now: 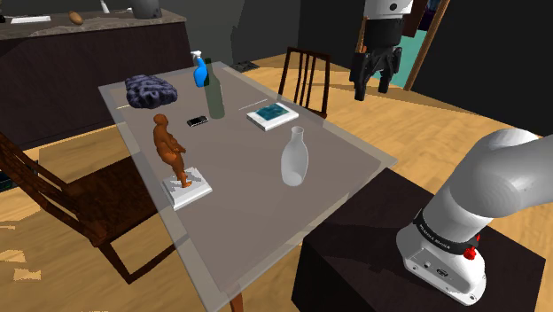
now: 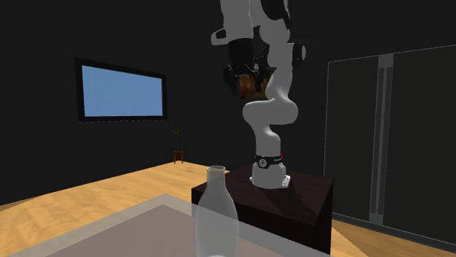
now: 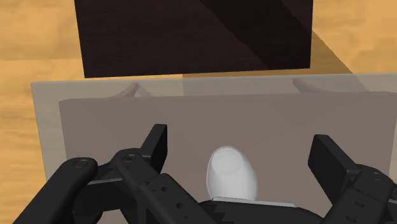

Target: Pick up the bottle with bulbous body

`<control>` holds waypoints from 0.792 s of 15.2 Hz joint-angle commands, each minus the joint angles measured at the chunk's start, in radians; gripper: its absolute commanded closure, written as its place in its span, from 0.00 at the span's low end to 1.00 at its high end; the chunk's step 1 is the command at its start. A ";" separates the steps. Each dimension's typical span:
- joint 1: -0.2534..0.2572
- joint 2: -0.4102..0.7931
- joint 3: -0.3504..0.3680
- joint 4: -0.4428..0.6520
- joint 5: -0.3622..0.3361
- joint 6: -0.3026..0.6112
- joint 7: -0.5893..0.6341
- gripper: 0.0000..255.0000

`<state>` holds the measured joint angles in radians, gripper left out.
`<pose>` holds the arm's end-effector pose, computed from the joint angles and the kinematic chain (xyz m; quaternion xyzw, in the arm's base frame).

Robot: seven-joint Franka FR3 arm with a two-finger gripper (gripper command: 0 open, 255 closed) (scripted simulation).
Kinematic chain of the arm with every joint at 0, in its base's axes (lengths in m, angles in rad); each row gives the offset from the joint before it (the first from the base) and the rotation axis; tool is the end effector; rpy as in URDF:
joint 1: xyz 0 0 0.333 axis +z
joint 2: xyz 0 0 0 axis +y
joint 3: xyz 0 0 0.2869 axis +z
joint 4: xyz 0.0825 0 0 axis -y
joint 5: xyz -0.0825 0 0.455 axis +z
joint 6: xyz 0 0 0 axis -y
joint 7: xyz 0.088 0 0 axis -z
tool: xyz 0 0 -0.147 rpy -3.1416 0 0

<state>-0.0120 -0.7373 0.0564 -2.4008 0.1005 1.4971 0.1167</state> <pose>0.3907 0.0326 0.4811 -0.9950 0.0454 0.0854 0.0252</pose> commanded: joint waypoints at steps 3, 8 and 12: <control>0.000 0.043 0.010 -0.020 0.002 0.080 0.002 0.00; 0.000 0.175 0.036 -0.045 0.003 0.276 0.008 0.00; -0.002 0.301 0.056 -0.038 -0.002 0.425 0.017 0.00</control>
<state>-0.0139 -0.4644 0.1069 -2.4342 0.0991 1.8797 0.1312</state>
